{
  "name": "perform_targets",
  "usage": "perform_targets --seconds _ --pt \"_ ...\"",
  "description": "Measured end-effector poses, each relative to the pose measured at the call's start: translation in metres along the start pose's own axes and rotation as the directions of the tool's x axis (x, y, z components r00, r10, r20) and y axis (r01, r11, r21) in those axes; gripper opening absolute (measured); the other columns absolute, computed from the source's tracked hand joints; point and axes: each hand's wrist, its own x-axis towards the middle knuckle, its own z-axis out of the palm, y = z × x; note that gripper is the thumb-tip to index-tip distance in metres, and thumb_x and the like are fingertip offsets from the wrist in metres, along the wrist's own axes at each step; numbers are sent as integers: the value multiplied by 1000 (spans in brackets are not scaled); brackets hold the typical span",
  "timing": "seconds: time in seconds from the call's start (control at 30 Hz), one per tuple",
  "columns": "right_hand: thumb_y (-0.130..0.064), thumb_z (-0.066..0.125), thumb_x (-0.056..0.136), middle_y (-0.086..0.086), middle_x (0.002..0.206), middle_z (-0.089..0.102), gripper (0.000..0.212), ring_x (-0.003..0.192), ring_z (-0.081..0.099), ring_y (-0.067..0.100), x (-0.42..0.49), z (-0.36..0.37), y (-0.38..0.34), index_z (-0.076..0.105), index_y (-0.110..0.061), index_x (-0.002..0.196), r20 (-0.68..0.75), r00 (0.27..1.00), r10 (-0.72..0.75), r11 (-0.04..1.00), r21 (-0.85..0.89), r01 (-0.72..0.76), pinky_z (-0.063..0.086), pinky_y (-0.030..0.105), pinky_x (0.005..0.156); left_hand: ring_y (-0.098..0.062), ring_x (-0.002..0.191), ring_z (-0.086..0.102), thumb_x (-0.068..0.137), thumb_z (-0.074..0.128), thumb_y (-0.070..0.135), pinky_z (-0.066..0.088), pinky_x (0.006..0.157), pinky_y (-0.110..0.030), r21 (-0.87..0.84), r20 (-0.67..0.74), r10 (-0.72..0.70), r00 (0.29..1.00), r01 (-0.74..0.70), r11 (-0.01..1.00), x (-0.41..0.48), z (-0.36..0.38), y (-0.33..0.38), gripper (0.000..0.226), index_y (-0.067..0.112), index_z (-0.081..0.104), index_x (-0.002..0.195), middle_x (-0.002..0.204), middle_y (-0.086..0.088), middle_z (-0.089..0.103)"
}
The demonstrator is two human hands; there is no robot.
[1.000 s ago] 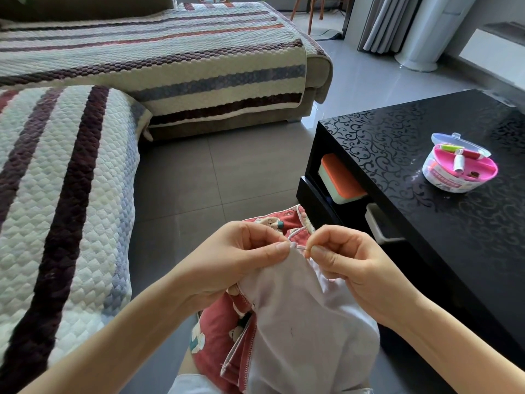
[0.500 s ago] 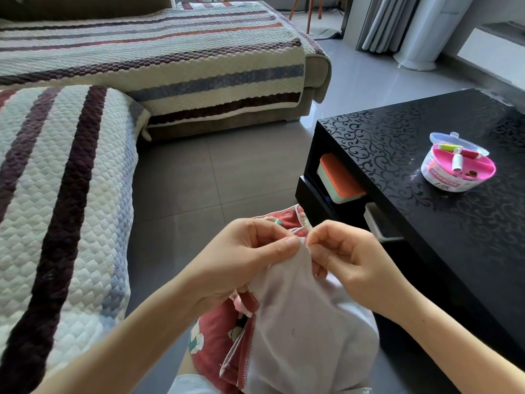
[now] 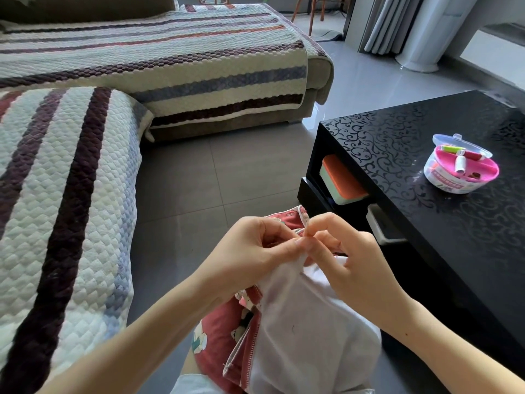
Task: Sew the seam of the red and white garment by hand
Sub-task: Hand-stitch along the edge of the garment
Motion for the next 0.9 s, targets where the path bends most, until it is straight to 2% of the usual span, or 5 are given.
perform_targets --seconds 0.13,0.37,0.53,0.7,0.9 --pt "-26 55 91 -4 95 65 5 94 60 17 9 -2 -2 58 -26 87 -68 930 -360 856 -420 301 45 37 86 -10 63 50 79 74 37 38 60 -30 89 -11 29 1000 -28 996 0 -1 2 22 17 74 72 65 -1 62" --pt "-1 53 90 8 78 60 13 76 58 25 17 -12 -25 55 -14 89 -22 820 -572 808 -191 558 46 48 86 1 53 47 82 68 14 37 55 -18 365 -101 114 988 -70 928 3 -1 0 26 25 64 59 54 13 54" --pt "-18 61 87 9 73 60 12 68 67 27 42 -17 -14 53 -8 86 232 973 20 623 758 -194 57 36 62 -5 63 56 85 71 19 44 60 -24 173 45 -40 998 32 984 2 -7 2 16 21 71 70 63 8 64" --pt "-10 58 85 -3 57 45 9 42 41 4 75 -42 47 52 -13 79 515 823 239 282 774 -567 25 13 36 -23 78 54 77 72 33 41 73 -42 5 257 -151 955 155 988 2 -20 -1 18 16 75 82 82 -14 66" --pt "-2 41 94 10 76 55 18 50 54 9 107 -63 155 54 -13 86 -400 551 732 678 358 -642 36 18 46 -1 65 61 77 63 11 47 61 -12 -187 371 -120 921 200 962 -9 -25 2 11 9 71 83 72 2 68"
